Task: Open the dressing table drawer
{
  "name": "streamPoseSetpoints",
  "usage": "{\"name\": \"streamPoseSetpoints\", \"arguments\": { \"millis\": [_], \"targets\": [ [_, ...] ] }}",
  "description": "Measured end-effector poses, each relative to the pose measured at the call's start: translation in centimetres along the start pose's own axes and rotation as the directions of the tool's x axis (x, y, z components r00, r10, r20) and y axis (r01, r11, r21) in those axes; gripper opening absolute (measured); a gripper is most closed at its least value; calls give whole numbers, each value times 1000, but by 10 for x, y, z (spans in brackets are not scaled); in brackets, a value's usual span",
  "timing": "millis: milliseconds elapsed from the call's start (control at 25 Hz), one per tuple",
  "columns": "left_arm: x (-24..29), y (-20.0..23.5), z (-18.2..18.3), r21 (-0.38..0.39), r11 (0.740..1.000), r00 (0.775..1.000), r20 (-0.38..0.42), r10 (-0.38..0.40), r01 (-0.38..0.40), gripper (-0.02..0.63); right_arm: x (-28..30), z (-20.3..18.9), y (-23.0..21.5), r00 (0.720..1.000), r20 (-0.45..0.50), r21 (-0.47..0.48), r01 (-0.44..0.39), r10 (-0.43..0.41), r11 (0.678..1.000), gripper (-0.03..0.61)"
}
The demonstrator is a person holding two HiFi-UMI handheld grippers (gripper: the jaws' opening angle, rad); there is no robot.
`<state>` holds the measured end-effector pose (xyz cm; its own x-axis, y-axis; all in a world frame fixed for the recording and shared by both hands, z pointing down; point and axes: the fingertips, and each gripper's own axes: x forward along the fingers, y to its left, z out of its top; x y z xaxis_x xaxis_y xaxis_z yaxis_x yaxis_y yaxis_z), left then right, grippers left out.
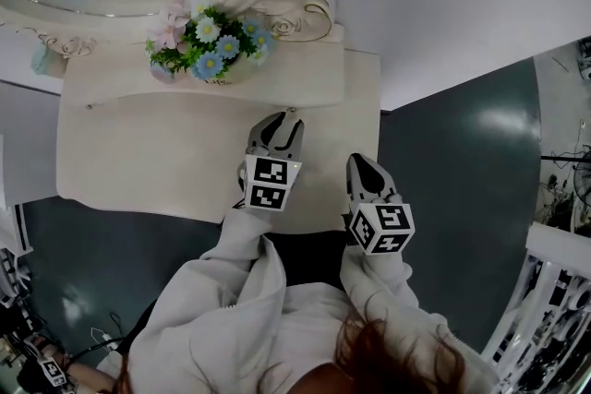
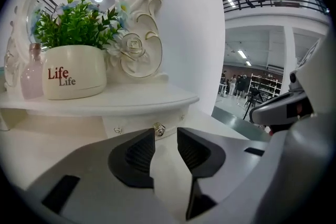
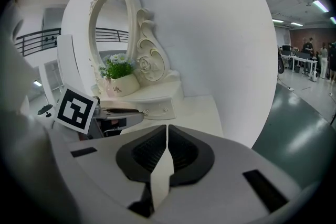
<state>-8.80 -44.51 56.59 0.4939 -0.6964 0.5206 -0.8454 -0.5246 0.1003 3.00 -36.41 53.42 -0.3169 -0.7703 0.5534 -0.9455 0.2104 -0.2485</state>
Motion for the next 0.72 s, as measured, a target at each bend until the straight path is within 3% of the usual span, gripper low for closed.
{"name": "streamPoseSetpoints", "arguments": {
  "millis": [280, 720],
  "targets": [
    [13, 9, -1, -3, 996, 996, -15, 90, -90, 121, 5, -1, -9, 1000, -19, 13, 7, -7, 1000, 37],
    [20, 18, -8, -54, 992, 992, -56, 111, -114, 151, 7, -6, -9, 999, -33, 40, 16, -15, 999, 37]
  ]
}}
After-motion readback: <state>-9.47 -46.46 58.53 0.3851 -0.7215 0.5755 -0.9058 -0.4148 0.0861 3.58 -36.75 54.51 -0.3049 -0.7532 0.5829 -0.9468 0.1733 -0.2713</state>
